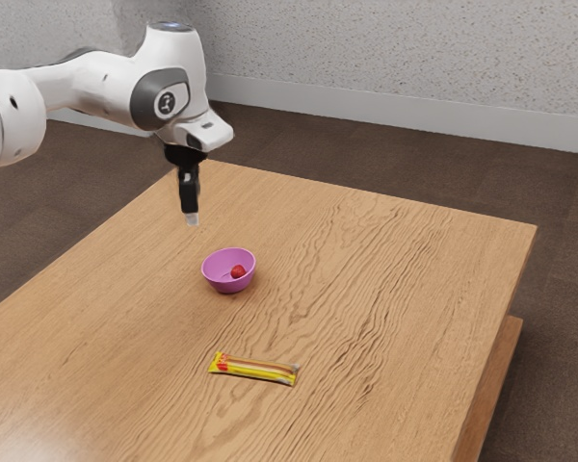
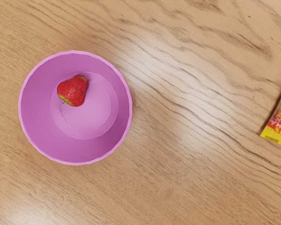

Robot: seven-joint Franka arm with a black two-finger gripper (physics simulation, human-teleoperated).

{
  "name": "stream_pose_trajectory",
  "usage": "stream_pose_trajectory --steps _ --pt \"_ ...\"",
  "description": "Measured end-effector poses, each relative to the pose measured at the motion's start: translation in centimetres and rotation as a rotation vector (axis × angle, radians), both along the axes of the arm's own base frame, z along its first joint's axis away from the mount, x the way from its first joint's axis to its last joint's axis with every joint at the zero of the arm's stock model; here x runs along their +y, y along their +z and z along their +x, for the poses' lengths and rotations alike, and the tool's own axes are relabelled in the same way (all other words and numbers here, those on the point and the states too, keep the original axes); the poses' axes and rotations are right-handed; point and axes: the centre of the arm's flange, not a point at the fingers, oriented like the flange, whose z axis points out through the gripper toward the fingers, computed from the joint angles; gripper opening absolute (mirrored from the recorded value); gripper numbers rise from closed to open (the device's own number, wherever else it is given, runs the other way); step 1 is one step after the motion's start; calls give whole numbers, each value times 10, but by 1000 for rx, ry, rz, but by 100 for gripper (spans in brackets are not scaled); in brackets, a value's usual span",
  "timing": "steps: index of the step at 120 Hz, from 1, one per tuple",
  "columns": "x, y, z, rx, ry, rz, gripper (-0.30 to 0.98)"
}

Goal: Take strawberry from the bowl

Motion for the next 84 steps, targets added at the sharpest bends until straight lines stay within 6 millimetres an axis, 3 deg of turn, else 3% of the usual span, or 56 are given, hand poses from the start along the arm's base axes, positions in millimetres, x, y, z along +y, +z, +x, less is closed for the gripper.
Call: stream_pose_trajectory --steps 23,47,73,84 --pt "-7 -58 30 19 -274 -14 67" --pt "-3 -99 55 21 -469 -27 42" --pt "1 -139 55 10 -622 -33 31" --pt "6 -146 55 -20 -668 -26 29"
